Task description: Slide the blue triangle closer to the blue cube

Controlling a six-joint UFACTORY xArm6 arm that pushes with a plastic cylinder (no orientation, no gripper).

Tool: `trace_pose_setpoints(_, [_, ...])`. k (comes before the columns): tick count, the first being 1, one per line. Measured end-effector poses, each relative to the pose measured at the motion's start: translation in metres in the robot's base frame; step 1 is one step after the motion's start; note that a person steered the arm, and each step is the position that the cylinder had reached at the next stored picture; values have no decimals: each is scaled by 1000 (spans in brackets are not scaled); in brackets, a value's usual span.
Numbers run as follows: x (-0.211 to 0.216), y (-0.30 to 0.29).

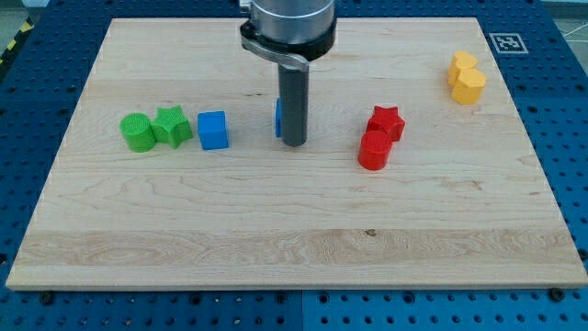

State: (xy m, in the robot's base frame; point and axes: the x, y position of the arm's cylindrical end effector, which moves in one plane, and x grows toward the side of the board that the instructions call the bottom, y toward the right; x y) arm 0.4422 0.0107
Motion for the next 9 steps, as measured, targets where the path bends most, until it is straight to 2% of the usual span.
trace_pose_setpoints(1, [-16, 41])
trace_pose_setpoints(2, [-47, 42])
trace_pose_setpoints(3, [-48, 30])
trace_pose_setpoints(6, [10, -12])
trace_pose_setpoints(7, [9, 9])
trace_pose_setpoints(8, [-26, 43])
trace_pose_setpoints(9, [-44, 42])
